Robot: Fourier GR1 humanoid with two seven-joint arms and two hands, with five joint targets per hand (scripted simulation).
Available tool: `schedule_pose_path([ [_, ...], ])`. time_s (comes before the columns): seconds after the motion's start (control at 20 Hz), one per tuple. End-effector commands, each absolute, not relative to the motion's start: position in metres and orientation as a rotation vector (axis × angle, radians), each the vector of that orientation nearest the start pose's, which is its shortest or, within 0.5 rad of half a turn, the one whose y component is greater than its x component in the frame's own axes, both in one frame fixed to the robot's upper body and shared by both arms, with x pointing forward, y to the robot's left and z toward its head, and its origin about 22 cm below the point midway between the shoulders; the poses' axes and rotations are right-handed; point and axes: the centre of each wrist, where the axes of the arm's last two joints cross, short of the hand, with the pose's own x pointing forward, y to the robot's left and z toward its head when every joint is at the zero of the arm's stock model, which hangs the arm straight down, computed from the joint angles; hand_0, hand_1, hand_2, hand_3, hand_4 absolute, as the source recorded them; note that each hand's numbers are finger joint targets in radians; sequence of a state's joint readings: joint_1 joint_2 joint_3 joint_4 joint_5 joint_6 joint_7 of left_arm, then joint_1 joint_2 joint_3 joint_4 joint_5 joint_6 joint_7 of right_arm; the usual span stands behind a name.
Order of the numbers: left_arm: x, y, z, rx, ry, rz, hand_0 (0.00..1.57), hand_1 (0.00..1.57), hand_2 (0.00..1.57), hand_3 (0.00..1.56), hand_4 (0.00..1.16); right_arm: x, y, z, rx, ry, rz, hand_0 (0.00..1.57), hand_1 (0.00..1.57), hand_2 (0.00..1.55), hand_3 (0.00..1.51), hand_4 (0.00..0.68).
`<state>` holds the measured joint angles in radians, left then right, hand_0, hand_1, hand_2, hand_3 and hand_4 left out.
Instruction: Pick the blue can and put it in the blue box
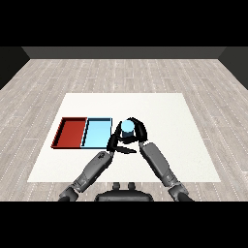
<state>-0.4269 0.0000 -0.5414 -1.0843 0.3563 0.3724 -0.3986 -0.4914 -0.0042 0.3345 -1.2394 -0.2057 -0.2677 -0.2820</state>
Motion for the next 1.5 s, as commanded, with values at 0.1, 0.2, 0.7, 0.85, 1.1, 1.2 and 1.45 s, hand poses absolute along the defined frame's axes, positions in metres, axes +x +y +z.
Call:
schedule_pose_path([
  [0.1,0.303,0.066,-0.008,-0.263,-1.720,-0.161,0.00,0.00,0.00,0.00,0.00,0.319,-0.091,0.045,0.280,-1.905,0.141,1.43,1.43,1.46,1.37,0.552],
  [0.2,0.293,0.058,-0.017,-0.237,-1.733,-0.147,0.00,0.00,0.00,0.00,0.00,0.311,-0.106,0.046,0.296,-1.901,0.137,1.43,1.43,1.46,1.38,0.549],
  [0.7,0.312,0.060,-0.008,-0.270,-1.758,-0.144,0.00,0.00,0.00,0.00,0.00,0.315,-0.083,0.040,0.323,-1.905,0.169,1.45,1.45,1.46,1.37,0.525],
  [0.85,0.306,0.063,-0.010,-0.247,-1.737,-0.161,0.00,0.00,0.00,0.00,0.00,0.304,-0.081,0.048,0.313,-1.907,0.163,1.46,1.46,1.46,1.37,0.535],
  [1.1,0.317,0.056,-0.013,-0.246,-1.761,-0.193,0.00,0.00,0.00,0.00,0.00,0.308,-0.059,0.051,0.310,-1.909,0.185,1.44,1.44,1.45,1.35,0.487],
  [1.2,0.316,0.050,-0.005,-0.262,-1.751,-0.188,0.00,0.00,0.00,0.00,0.00,0.313,-0.059,0.058,0.319,-1.899,0.210,1.44,1.44,1.45,1.36,0.483],
  [1.45,0.310,0.064,-0.011,-0.112,-1.697,-0.073,1.44,1.44,1.46,1.34,1.09,0.324,-0.071,0.049,0.335,-1.906,0.202,1.44,1.44,1.46,1.37,0.513],
])
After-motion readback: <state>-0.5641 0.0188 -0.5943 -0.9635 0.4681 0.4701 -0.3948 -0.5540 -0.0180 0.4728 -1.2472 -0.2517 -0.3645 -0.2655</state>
